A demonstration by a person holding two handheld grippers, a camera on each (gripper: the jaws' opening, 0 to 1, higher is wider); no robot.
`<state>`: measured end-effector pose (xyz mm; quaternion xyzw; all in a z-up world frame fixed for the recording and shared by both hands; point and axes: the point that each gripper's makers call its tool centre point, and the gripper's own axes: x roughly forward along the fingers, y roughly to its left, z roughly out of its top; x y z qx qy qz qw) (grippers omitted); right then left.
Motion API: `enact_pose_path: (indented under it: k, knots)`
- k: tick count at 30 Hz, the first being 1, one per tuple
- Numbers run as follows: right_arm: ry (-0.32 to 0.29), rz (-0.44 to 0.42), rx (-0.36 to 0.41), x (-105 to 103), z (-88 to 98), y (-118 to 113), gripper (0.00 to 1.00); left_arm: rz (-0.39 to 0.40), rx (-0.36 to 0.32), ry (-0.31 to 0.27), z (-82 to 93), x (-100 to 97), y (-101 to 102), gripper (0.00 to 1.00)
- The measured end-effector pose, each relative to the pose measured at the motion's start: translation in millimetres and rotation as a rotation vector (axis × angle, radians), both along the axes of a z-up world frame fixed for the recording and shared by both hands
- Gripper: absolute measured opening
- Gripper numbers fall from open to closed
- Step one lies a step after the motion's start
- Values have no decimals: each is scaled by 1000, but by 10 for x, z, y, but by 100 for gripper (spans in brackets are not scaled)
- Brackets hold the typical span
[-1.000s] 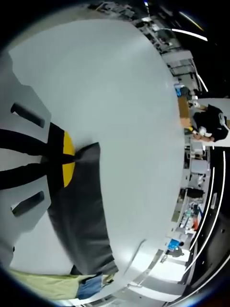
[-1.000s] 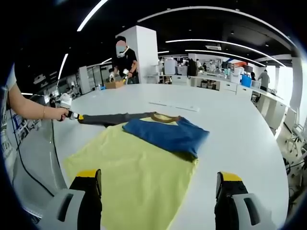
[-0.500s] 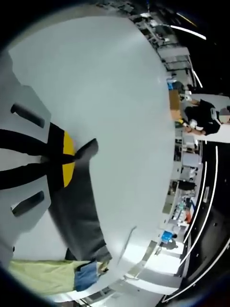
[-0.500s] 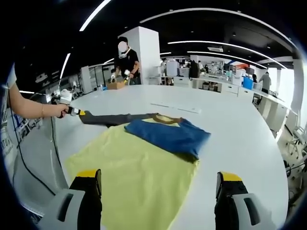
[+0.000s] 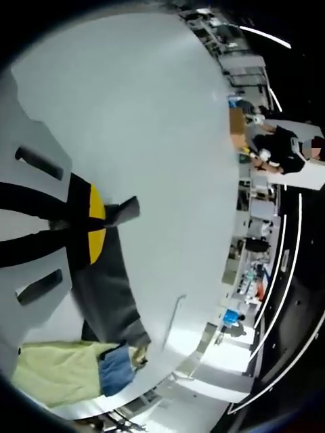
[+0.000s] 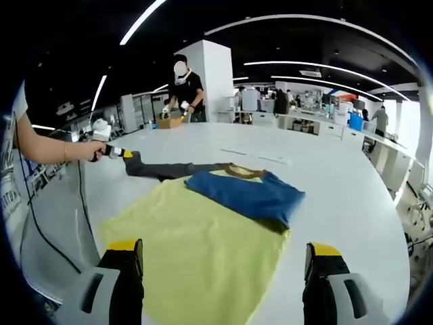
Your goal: Fold the garment on the visible template until the final outline fits inside the template.
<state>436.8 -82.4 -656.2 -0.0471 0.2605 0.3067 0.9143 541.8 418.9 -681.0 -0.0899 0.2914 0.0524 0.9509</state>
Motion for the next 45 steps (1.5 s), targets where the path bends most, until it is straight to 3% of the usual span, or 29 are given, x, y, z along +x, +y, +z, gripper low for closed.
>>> enact_pose_path:
  k: [28,45]
  knots:
    - [-7,19,12,6,-20,-8,99,-145,-112,-106,374,410,-852,0]
    - [-4,16,12,-17,-33,-21,99,-272,-208,-175,666,616,-1663,0]
